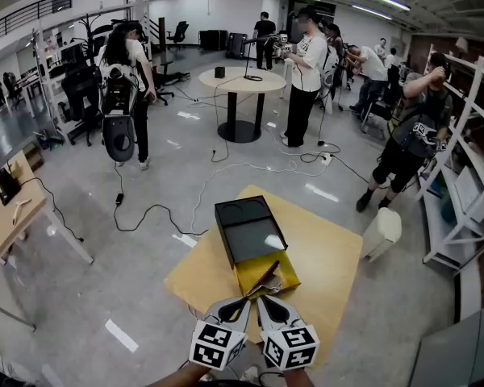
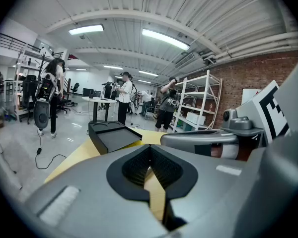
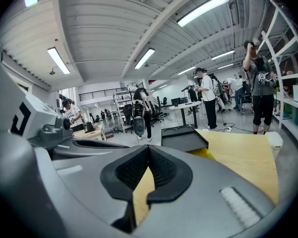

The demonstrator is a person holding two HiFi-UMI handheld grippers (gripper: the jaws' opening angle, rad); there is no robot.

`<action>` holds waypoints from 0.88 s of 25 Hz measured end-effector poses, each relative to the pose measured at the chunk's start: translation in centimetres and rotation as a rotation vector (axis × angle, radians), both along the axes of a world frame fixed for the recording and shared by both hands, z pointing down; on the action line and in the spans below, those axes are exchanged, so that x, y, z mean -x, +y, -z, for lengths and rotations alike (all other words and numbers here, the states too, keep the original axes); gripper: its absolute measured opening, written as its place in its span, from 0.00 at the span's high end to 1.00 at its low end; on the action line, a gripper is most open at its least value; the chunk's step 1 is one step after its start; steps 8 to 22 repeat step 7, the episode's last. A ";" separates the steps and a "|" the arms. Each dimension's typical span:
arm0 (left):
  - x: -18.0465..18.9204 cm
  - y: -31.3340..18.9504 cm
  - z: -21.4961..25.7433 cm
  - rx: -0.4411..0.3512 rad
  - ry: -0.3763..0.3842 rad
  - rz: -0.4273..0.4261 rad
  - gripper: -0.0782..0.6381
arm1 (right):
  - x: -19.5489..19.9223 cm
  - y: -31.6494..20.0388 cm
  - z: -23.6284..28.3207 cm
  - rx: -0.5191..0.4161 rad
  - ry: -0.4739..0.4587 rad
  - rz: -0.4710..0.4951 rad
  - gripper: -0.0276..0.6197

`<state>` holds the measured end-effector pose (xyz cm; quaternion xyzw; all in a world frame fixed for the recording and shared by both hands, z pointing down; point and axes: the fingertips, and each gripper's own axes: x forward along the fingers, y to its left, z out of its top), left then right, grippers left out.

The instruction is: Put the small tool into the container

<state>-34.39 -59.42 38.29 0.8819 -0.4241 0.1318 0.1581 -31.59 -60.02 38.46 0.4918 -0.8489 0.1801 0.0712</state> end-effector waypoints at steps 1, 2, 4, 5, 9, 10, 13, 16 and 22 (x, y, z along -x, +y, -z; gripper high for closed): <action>0.6 0.0 0.3 -0.001 0.000 0.002 0.88 | 0.6 0.0 0.4 0.000 0.000 0.002 0.95; 1.5 -0.2 0.8 -0.002 0.000 0.003 0.88 | 1.5 -0.1 0.9 0.000 0.002 0.003 0.95; 3.5 -0.5 1.8 -0.004 -0.001 0.004 0.88 | 3.4 -0.4 1.8 0.001 0.004 0.004 0.95; 4.3 -0.5 2.2 -0.003 0.000 0.004 0.88 | 4.2 -0.4 2.1 0.003 0.005 0.004 0.95; 5.6 -0.4 2.7 0.000 0.001 0.005 0.88 | 5.5 -0.2 2.6 0.005 0.005 0.004 0.95; 5.6 -0.4 2.7 0.000 0.001 0.005 0.88 | 5.5 -0.2 2.6 0.005 0.005 0.004 0.95; 5.6 -0.4 2.7 0.000 0.001 0.005 0.88 | 5.5 -0.2 2.6 0.005 0.005 0.004 0.95; 5.6 -0.4 2.7 0.000 0.001 0.005 0.88 | 5.5 -0.2 2.6 0.005 0.005 0.004 0.95; 5.6 -0.4 2.7 0.000 0.001 0.005 0.88 | 5.5 -0.2 2.6 0.005 0.005 0.004 0.95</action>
